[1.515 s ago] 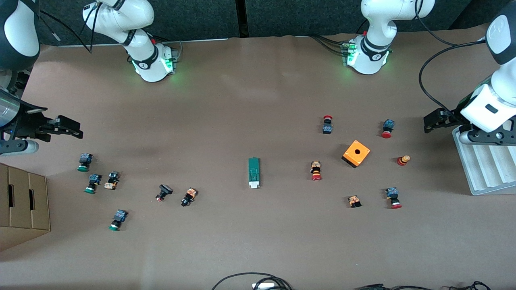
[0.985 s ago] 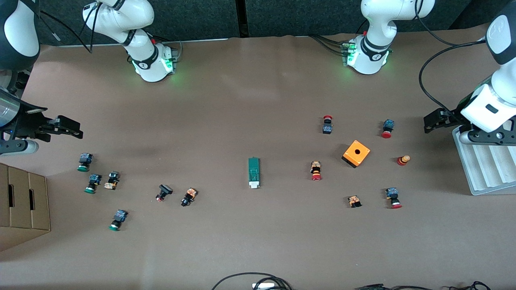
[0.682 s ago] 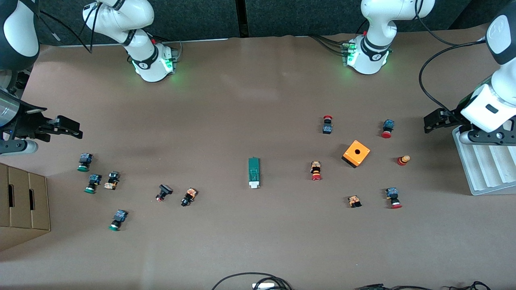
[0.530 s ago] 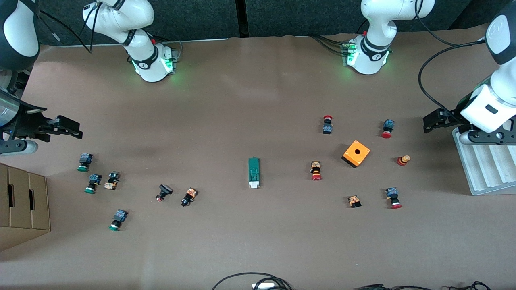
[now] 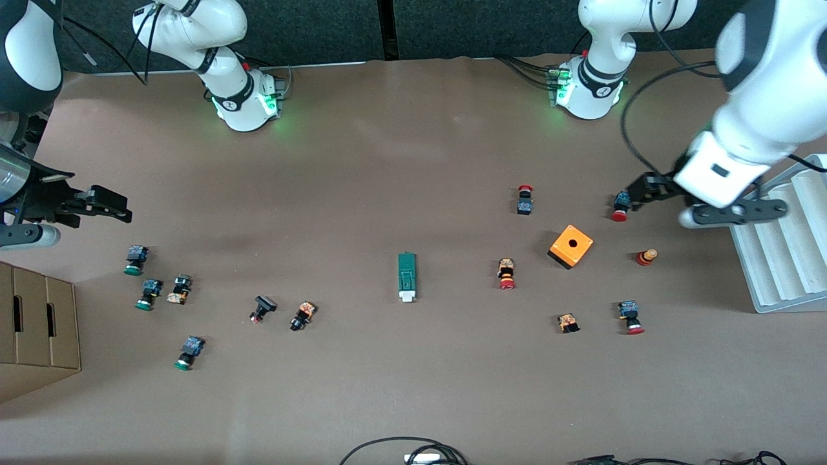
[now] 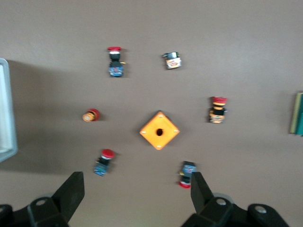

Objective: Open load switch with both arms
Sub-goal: 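Move the left gripper over the green load switch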

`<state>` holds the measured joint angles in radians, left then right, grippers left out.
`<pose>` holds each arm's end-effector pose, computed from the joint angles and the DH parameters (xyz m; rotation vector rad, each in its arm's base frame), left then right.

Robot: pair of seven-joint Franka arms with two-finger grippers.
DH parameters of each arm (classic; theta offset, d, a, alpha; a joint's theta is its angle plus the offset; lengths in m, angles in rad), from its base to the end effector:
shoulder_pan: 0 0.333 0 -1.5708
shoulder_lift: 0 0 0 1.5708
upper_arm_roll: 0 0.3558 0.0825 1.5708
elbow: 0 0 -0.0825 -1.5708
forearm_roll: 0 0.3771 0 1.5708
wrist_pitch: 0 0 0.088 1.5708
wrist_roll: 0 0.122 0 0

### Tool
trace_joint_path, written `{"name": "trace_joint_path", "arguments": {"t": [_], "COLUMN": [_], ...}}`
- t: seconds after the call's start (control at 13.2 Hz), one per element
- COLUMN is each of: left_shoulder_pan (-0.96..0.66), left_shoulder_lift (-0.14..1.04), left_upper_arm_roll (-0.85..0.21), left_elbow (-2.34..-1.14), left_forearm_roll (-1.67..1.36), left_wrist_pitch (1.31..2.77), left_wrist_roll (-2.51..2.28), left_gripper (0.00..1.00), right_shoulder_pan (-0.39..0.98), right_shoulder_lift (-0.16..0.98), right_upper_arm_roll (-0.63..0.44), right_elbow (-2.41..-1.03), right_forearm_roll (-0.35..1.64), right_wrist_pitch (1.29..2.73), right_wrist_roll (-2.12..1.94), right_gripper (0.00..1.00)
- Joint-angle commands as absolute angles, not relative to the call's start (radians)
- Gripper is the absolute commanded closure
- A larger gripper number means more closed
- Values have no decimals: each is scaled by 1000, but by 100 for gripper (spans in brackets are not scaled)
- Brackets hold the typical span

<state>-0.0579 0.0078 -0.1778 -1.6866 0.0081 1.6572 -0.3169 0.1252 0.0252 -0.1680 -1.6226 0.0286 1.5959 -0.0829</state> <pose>0.5380 -0.1279 0.5984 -3.1221 -0.1255 0.0529 0.5549 -0.0191 0.6137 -3.1125 -0.0601 0.0777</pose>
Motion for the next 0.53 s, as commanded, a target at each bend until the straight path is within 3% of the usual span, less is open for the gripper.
{"name": "trace_joint_path", "arguments": {"t": [0.0,0.45], "left_shoulder_pan": [-57,-57], "left_shoulder_lift": [-2,26], "left_upper_arm_roll": [-277,-432], "left_elbow": [-1674,-1672], "left_forearm_roll": [12,23], "left_wrist_pitch": [1638,1704], "left_wrist_roll": [-487,-708], "left_gripper": [1,1], "right_shoulder_pan": [129,126], "right_shoulder_lift": [31,31], "right_upper_arm_roll": [-172,-172], "right_elbow": [-1605,-1605], "right_forearm_roll": [14,12], "right_wrist_pitch": [1595,1597], "right_wrist_roll": [-91,-91], "right_gripper": [0,0]}}
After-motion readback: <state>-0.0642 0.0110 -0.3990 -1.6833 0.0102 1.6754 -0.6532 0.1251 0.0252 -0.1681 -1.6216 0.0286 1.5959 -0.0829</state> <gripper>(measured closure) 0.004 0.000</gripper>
